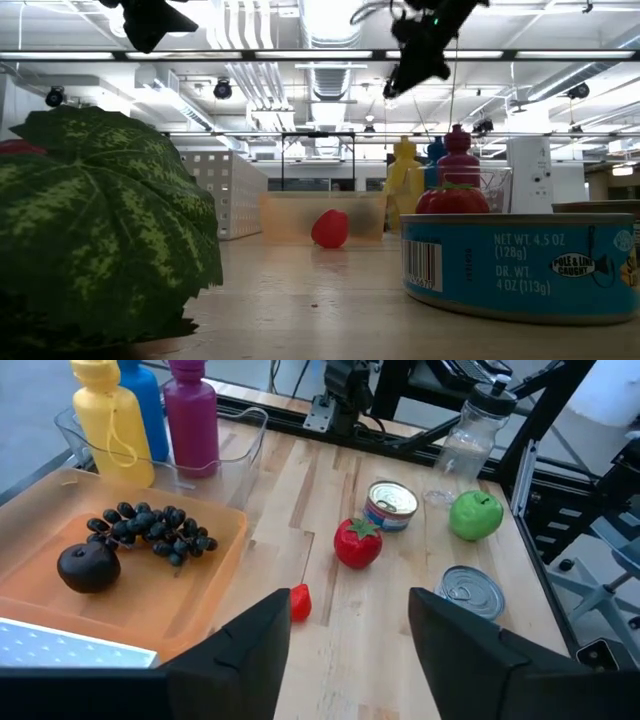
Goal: Pick & Place Food Item
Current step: Put the bottom blue tuna can into the white bin
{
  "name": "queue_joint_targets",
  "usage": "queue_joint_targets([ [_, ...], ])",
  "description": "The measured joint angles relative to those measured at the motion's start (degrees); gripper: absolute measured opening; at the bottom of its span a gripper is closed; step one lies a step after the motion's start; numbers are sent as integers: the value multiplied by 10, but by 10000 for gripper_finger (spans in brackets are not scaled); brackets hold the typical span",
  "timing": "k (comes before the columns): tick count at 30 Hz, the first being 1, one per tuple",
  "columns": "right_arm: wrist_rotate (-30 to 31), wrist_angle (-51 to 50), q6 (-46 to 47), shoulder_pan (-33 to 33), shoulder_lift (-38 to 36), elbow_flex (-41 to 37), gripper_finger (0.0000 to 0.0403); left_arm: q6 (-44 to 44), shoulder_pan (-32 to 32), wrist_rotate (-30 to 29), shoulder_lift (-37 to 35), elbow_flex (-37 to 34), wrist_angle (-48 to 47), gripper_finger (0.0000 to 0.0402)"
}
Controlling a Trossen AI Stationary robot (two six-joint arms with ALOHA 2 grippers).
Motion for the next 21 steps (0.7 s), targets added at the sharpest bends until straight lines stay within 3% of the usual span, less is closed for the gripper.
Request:
queue_joint_targets([
  [6, 2, -2, 18, 68, -69, -10, 74, 0, 0, 0, 0, 0, 0, 216],
  [15, 60, -2, 39, 248, -143, -23, 13, 0, 0, 0, 0, 0, 0, 206],
  [21, 90, -2, 65, 347, -172, -49, 9, 0, 0, 0, 9, 0, 0, 193],
])
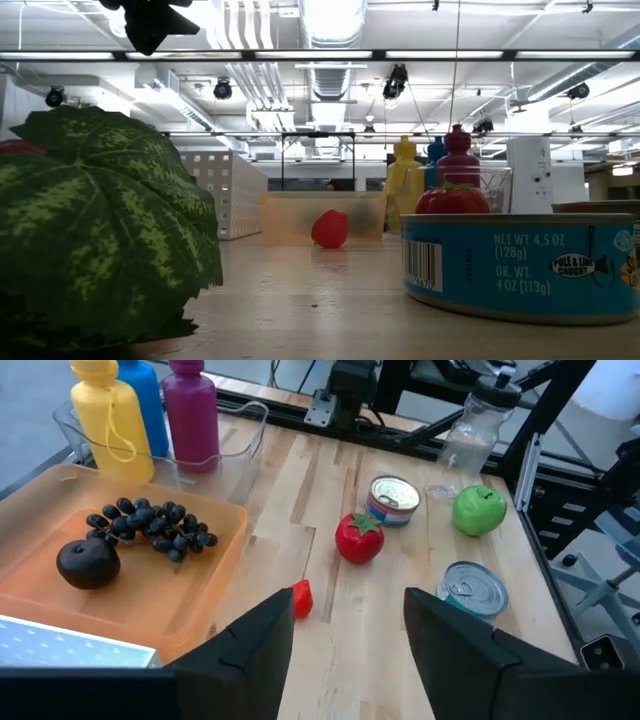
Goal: Pick & Place Food Item
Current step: Put the bottom blue tuna can into the white bin
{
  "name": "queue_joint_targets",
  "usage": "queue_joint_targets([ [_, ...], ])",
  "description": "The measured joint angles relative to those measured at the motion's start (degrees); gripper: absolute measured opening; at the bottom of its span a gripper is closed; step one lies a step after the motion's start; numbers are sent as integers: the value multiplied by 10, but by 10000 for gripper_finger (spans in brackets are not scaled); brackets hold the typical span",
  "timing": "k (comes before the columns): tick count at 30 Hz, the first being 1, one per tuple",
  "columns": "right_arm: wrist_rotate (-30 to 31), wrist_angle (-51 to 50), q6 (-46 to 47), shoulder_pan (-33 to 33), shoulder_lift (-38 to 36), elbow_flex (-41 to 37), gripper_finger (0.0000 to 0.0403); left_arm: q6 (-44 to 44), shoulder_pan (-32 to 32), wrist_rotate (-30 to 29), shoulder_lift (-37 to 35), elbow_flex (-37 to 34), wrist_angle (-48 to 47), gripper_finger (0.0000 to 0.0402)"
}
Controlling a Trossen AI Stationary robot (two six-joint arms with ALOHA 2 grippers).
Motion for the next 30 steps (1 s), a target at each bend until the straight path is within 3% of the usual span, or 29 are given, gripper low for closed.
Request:
queue_joint_targets([
  [12, -4, -2, 40, 106, -40, -96, 8, 2, 0, -6, 80, 0, 54, 177],
  [22, -25, -3, 43, 118, -82, -139, 8, 2, -5, 0, 166, 8, 144, 173],
  [30, -72, -3, 37, 118, -97, -151, 8, 4, -37, 7, 258, 84, 130, 174],
])
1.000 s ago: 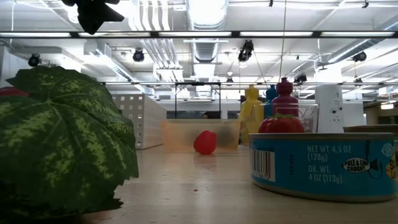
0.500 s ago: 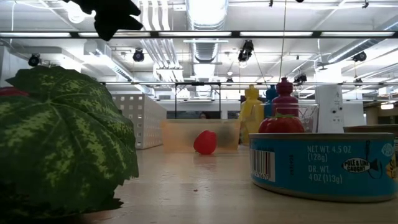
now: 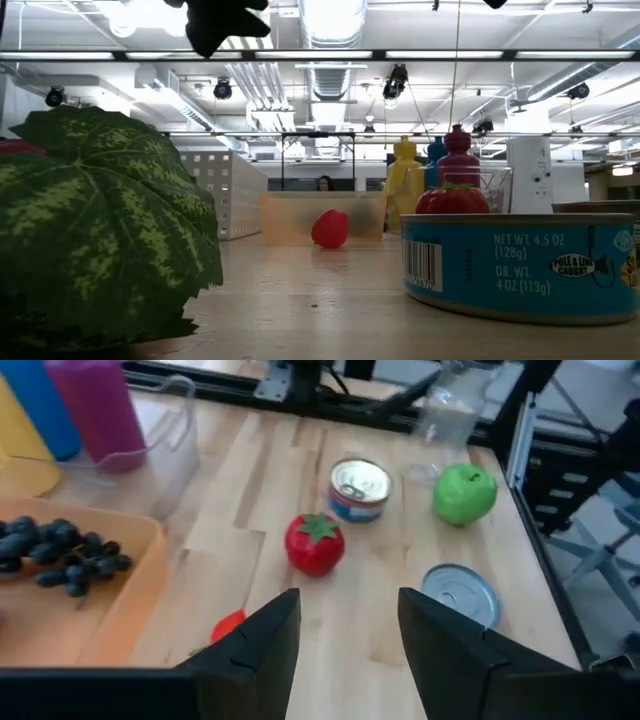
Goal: Pick & Place Food Item
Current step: Put the bottom blue tuna can into the white bin
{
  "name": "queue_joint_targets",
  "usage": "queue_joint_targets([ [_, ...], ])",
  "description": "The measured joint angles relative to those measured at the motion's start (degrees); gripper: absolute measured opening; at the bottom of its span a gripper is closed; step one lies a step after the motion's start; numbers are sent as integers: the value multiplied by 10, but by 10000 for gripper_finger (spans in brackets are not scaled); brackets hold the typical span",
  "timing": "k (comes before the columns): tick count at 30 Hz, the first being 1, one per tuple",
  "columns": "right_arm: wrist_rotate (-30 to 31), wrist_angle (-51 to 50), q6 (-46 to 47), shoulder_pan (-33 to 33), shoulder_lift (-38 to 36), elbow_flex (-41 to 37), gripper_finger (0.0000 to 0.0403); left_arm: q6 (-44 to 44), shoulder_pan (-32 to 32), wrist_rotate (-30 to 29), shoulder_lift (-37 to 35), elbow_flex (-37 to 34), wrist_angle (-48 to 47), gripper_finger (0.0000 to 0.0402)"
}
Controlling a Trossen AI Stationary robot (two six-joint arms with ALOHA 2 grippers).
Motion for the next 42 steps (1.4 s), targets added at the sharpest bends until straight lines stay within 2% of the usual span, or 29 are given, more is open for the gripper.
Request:
queue_joint_targets([
  [4, -72, -1, -24, 0, 13, -5, 8, -3, -11, 2, 31, 36, -28, 167],
  [7, -95, -5, -27, 1, 36, -8, 8, -3, -20, 2, 40, 54, -34, 163],
  [19, -109, 5, -25, 48, 159, 6, 8, -5, -62, 0, 11, 91, -121, 170],
  [28, -126, 13, -14, 90, 277, 26, 8, -5, -125, -1, -24, 91, -129, 179],
  [34, -129, 57, 13, 117, 347, 48, 8, -6, -170, -2, -39, 91, -138, 186],
  [42, -130, 80, 35, 131, 417, 77, 8, -51, -224, -2, -48, 91, -151, 196],
])
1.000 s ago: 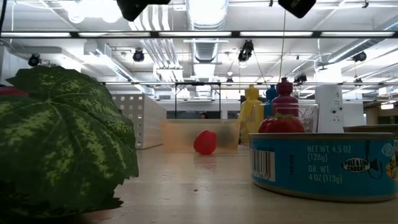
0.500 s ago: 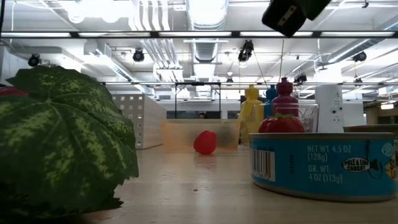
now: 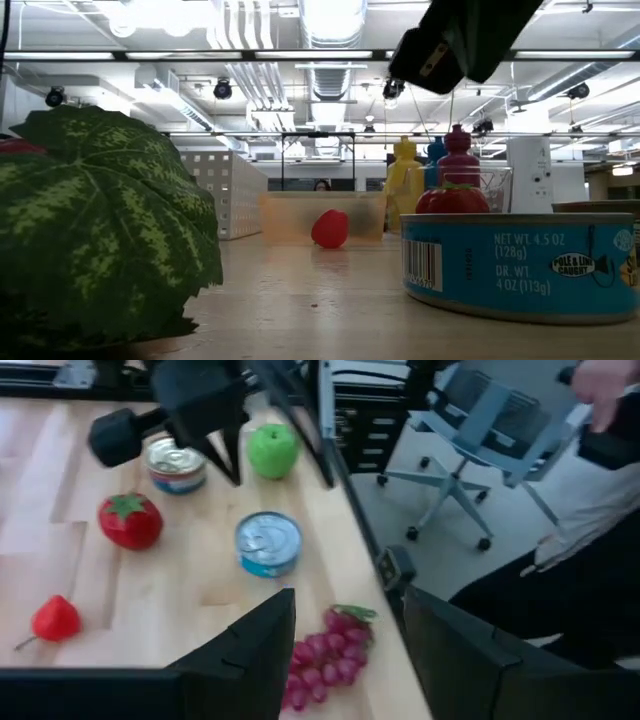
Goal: Pick & Place Food Item
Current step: Put the bottom blue tuna can into the white bin
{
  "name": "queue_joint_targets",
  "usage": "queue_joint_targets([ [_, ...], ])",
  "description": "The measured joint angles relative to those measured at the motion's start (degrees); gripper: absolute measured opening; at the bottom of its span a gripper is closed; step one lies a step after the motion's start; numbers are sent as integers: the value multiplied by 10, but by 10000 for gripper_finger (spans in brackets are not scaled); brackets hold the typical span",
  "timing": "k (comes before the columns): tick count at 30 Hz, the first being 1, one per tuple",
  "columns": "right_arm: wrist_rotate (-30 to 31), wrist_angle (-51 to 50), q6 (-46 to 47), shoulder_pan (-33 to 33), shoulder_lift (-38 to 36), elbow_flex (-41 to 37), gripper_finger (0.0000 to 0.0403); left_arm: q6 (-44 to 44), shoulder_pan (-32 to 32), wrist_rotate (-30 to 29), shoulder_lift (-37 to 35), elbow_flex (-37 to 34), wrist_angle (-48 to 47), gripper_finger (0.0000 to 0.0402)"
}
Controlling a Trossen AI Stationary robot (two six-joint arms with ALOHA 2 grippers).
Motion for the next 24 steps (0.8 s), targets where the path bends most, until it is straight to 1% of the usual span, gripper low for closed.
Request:
queue_joint_targets([
  [5, -10, 29, 3, 1, 32, 12, 8, -4, -22, 0, -1, 0, -1, 200],
  [9, -13, 33, 3, 1, 56, 18, 8, -4, -30, 0, -3, 0, -1, 204],
  [16, -13, 44, 4, 0, 98, 18, 8, -4, -30, 0, -7, 0, -4, 207],
  [24, -11, 45, 1, -3, 133, 18, 8, -4, -30, 0, -13, 0, -6, 196],
])
